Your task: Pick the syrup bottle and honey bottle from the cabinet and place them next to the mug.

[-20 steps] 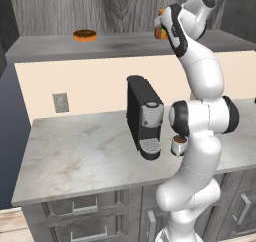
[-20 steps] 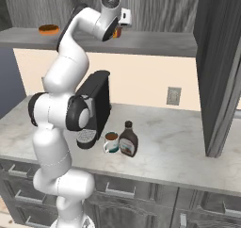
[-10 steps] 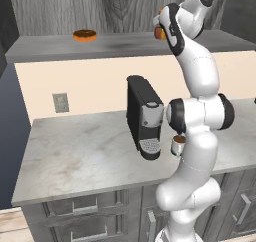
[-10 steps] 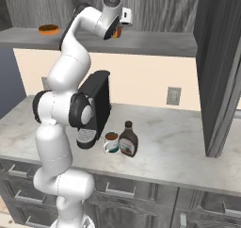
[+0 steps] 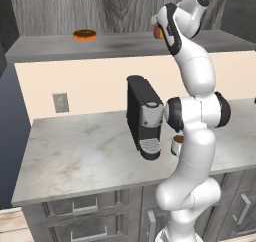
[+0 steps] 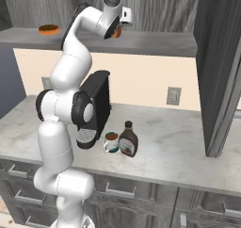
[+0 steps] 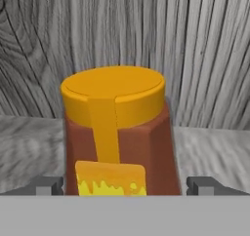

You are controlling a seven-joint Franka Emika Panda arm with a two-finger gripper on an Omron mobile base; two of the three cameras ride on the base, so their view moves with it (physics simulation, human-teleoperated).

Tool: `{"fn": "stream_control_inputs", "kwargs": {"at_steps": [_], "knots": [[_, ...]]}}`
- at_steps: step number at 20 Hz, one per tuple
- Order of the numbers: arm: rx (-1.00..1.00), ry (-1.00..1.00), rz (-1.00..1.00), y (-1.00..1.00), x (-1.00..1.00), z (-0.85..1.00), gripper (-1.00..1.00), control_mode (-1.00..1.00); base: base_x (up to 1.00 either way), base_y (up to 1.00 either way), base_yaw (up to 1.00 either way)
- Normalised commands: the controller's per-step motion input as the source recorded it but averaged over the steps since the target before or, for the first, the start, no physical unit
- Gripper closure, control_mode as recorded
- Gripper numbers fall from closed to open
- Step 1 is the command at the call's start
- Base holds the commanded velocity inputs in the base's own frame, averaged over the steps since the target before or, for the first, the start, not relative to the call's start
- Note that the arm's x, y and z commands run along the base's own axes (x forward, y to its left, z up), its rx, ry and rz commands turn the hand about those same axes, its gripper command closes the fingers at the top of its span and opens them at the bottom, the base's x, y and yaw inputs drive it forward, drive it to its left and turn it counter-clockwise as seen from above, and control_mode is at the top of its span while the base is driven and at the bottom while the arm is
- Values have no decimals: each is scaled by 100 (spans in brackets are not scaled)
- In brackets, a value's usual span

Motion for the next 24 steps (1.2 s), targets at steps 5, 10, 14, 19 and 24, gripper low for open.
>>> {"fn": "stream_control_inputs", "kwargs": {"at_steps": [5, 10, 14, 19, 24], "knots": [[0, 0, 0, 0, 8, 0, -100, -100, 0, 0, 0], [0, 0, 0, 0, 0, 0, 100, -100, 0, 0, 0], [0, 0, 0, 0, 0, 0, 100, -100, 0, 0, 0], [0, 0, 0, 0, -4, 0, 100, -100, 0, 0, 0], [0, -1, 0, 0, -80, 0, 100, -100, 0, 0, 0]]}}
